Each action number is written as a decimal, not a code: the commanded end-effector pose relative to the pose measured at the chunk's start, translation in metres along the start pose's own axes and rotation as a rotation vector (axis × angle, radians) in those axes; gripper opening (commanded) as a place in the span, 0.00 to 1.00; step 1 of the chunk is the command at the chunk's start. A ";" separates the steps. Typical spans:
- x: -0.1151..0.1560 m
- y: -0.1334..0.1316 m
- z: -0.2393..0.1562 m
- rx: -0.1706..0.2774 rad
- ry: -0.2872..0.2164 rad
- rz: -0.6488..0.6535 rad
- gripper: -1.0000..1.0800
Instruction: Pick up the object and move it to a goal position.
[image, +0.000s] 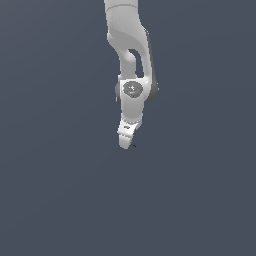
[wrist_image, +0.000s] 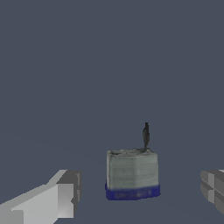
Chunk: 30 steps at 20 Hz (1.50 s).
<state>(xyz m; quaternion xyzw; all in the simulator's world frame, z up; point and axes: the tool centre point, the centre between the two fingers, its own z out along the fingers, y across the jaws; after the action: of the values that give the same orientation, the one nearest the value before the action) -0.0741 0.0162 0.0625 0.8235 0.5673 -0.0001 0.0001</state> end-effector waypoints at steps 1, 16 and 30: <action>0.000 0.000 0.002 0.000 0.000 0.000 0.96; 0.000 -0.001 0.050 0.000 0.000 -0.006 0.96; -0.001 0.000 0.048 -0.001 0.000 -0.005 0.00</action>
<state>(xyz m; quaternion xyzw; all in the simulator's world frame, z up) -0.0747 0.0161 0.0135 0.8220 0.5695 0.0002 0.0005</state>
